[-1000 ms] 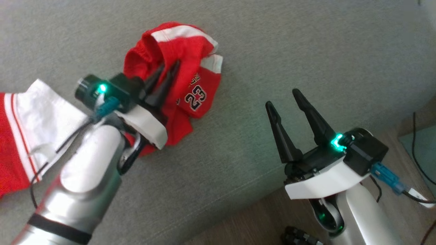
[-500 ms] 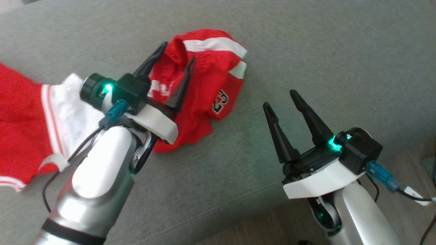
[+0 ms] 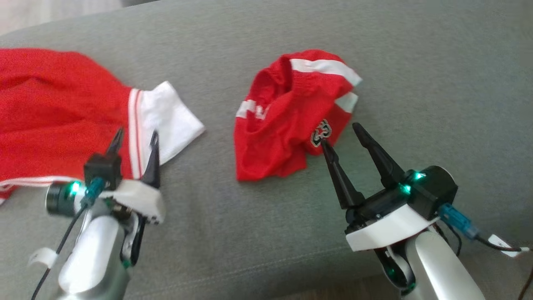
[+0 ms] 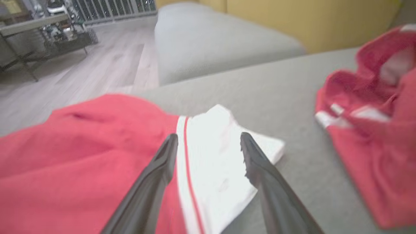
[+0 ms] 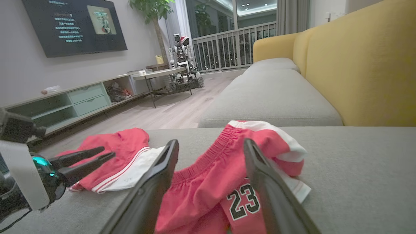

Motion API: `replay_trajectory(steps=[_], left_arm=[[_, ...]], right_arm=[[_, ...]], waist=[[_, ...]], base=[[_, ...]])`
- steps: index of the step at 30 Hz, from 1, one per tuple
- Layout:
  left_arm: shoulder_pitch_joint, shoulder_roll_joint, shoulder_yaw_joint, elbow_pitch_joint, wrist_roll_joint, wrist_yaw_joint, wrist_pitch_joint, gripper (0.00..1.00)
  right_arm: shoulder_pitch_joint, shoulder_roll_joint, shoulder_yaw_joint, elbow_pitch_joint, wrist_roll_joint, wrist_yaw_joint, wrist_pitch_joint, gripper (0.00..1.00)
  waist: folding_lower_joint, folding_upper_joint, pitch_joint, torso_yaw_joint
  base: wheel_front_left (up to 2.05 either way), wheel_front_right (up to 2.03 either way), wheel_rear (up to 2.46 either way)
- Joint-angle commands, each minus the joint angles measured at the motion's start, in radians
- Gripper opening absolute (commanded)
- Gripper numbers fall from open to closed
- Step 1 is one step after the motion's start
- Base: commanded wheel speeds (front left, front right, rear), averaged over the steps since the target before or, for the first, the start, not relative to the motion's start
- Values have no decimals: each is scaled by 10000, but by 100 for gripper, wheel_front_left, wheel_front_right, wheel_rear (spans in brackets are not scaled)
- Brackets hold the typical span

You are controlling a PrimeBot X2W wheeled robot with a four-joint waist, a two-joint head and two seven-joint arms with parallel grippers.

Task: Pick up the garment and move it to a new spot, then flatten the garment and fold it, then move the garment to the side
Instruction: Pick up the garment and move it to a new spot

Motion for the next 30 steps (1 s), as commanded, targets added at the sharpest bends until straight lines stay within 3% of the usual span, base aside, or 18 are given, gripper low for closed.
replay_trajectory(steps=[1,4,11,15,16,17,24,30], left_arm=[[-384,297,408,285,9,83,-113,100],[-764,337,442,1484,23,163,11,100],[-1957,355,287,3891,-94,-320,369,100],[-2268,461,220,4848,-80,-363,562,100],[-2318,507,189,5009,-49,-367,525,75],[-2355,531,186,5147,-59,-389,477,0],[-2541,736,199,5291,-64,-494,35,0],[-2609,1353,435,3580,291,24,-114,0]], right_arm=[[-116,22,216,-295,-112,0,-92,100],[-190,22,239,-291,-152,0,-92,100],[-389,22,244,-325,-251,0,-92,100],[-418,22,216,-349,-261,0,-92,100],[-418,22,211,-355,-259,0,-92,100],[-413,22,199,-360,-258,0,-92,100],[-290,22,42,-354,-290,0,-92,100],[-179,22,51,-269,-267,0,-92,100]], waist=[[0,0,20,254],[0,0,218,328],[0,0,795,192],[0,0,903,96],[0,0,910,79],[0,0,909,75],[0,0,796,304],[0,0,561,729]], base=[[0,0,0],[0,0,0],[0,0,0],[0,0,0],[0,0,0],[0,0,0],[0,0,0],[0,0,0]])
